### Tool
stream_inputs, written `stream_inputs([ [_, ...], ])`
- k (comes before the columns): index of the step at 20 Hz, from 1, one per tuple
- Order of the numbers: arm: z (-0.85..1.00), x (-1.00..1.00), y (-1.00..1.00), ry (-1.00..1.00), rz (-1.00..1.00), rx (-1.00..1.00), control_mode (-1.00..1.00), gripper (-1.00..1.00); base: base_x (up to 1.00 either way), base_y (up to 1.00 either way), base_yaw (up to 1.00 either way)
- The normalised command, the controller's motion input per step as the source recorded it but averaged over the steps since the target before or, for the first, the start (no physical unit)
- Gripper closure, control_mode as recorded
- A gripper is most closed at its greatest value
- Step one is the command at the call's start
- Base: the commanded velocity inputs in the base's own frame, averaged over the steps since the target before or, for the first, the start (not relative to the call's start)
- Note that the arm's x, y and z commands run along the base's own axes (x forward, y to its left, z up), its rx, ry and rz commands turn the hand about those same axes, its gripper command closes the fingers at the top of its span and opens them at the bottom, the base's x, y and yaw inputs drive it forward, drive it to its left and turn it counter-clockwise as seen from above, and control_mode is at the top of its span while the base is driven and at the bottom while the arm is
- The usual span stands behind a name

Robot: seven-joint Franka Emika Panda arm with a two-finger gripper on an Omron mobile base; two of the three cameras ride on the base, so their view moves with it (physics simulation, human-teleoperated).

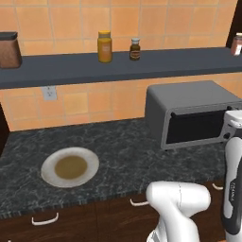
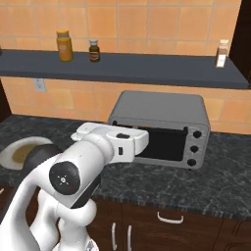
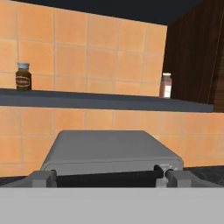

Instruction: Pick up the kebab skewer and baguette bread, and place them inside the toaster oven. Close the toaster oven door and start by setting the timer.

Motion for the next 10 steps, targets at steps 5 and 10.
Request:
stream_inputs([
  [5,0.0,0.0,0.0,0.0,0.0,0.0,1.0,-1.0,0.46,-0.03,0.0],
  [10,0.0,0.0,0.0,0.0,0.0,0.0,1.0,-1.0,0.16,0.0,0.0],
])
